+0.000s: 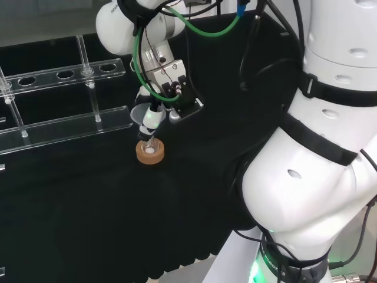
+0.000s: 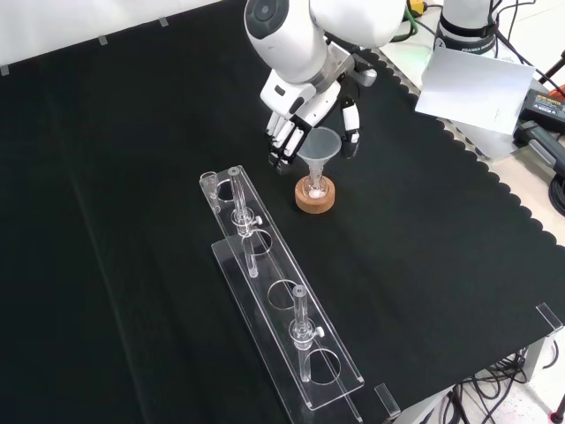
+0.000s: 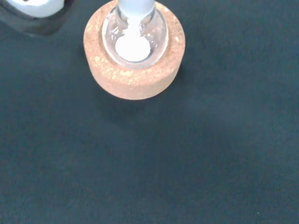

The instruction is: Remove the funnel from the round-bottom flask.

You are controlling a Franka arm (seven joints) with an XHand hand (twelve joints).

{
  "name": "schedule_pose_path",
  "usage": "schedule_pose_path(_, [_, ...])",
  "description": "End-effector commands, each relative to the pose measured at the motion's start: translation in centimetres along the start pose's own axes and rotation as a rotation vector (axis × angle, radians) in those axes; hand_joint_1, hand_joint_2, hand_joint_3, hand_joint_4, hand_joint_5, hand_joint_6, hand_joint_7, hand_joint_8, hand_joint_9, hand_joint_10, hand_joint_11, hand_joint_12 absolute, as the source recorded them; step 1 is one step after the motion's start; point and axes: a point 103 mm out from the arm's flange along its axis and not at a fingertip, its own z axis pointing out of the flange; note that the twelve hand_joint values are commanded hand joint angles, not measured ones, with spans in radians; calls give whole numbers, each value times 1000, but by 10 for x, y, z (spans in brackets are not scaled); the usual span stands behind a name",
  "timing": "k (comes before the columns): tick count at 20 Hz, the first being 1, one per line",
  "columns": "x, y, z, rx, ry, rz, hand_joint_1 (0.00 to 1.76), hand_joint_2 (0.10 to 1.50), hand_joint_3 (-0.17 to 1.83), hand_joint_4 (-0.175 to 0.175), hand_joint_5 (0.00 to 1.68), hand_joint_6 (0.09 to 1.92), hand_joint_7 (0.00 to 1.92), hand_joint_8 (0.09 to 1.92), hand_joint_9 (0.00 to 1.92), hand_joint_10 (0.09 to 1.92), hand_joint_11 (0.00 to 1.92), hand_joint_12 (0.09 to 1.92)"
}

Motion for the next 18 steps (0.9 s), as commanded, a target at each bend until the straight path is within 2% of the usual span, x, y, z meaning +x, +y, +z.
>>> schedule_pose_path(1, [-1,-5,-5,-81,-42,27,746,635,404,-31,456,87,298,671,671,574,539,1351])
schedule_pose_path(4, [1,-9,-10,-127,-59,33,782,639,439,-38,483,87,388,683,761,541,594,1309])
schedule_pose_path(8, [4,-12,-18,-141,-84,28,809,638,468,-42,501,87,464,687,838,510,636,1267])
schedule_pose_path(18, [8,-26,-36,-121,-137,44,823,635,487,-35,563,87,562,699,895,492,654,1240])
